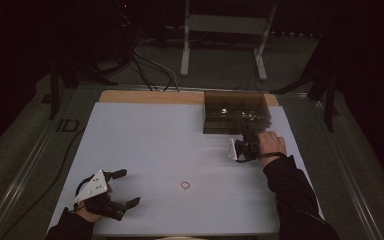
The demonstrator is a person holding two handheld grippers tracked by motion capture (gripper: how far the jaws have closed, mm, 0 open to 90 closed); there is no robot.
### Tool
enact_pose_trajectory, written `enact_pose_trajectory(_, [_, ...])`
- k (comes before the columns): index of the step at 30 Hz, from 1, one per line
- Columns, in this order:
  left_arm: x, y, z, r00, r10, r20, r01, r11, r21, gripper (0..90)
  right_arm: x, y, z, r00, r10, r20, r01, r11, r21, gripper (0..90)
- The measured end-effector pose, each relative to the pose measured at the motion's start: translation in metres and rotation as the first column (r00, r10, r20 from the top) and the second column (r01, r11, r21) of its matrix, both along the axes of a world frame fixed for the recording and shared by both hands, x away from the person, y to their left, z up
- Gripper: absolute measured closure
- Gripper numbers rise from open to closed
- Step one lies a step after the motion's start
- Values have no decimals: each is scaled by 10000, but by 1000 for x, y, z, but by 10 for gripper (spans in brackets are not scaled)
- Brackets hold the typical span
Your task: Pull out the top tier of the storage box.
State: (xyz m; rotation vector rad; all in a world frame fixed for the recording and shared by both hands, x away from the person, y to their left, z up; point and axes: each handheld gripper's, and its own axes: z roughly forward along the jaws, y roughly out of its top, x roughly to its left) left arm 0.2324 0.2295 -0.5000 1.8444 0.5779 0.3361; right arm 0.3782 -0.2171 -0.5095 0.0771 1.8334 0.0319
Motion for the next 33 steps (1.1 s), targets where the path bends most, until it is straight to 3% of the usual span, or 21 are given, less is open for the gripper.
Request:
enact_pose_trajectory(22, [0,0,0,10000,12,10,-12,10000,45,10,-1,-1,3,9998,69,-201,-68,9999,85,805])
enact_pose_trajectory(29, [0,0,0,10000,18,-7,-18,10000,10,10,0,-3,7,9986,110,-513,-95,9995,299,800])
enact_pose_trajectory(33, [0,0,0,10000,42,27,-42,10000,69,10,3,-4,13,9946,22,-1042,51,9975,703,768])
